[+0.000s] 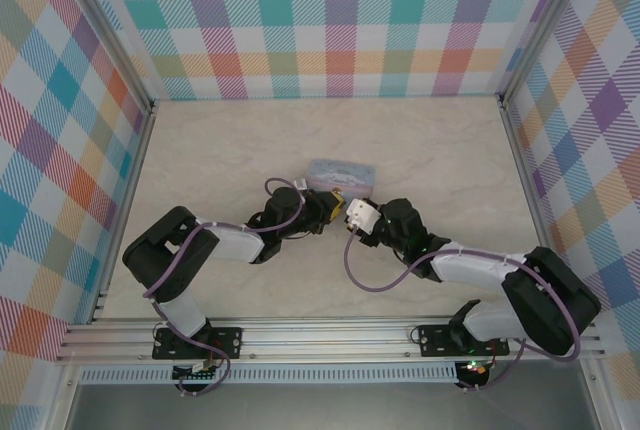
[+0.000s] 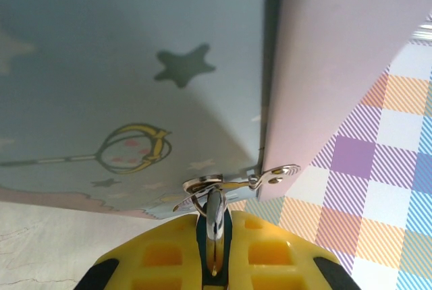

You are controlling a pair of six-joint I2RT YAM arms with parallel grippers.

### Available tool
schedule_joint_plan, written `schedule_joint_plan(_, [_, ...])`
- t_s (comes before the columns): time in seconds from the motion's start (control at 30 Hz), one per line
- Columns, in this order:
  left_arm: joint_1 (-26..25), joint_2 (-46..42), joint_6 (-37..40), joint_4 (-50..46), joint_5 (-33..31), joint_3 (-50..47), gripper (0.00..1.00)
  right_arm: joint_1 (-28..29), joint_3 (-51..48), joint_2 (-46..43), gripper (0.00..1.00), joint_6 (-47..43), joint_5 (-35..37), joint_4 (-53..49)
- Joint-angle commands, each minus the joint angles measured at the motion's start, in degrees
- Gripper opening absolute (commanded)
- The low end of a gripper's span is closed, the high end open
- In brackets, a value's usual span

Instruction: Unlock a padlock with a key

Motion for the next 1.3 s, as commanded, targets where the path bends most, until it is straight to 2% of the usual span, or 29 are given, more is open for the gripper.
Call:
schedule_joint_plan(0.0, [0.5,-2.2,-0.2,-1.3,0.2,1.3,0.00,1.3,2.7,1.7,0.38,-2.4,1.0,3.6])
schedule_joint_plan(0.53, [0.5,-2.3,0.0,-0.7,0.2,0.4,0.00,1.5,3.7,6.7,0.26,-2.3,3.7,5.5])
schedule_joint_plan(0.7, [0.5,-2.2,0.1,-0.7,0.5,0.5,0.00,1.5,4.1,7.2,0.18,-1.8,3.8,5.8])
schedule_joint_plan(0.93, [0.5,-2.1,0.3,-1.1,1.0,0.6,0.00,1.5,5.3,7.7,0.13,-0.7,3.6,5.8])
schedule_joint_plan(1.13, [0.5,-2.2,0.4,-1.3,1.3,0.6,0.00,1.5,6.2,9.2,0.02,-0.3,4.1,5.8])
schedule_joint_plan(1.27, [0.5,-2.3,0.6,-1.6,1.5,0.5,0.00,1.5,6.5,9.2,0.00,1.5,3.4,5.1])
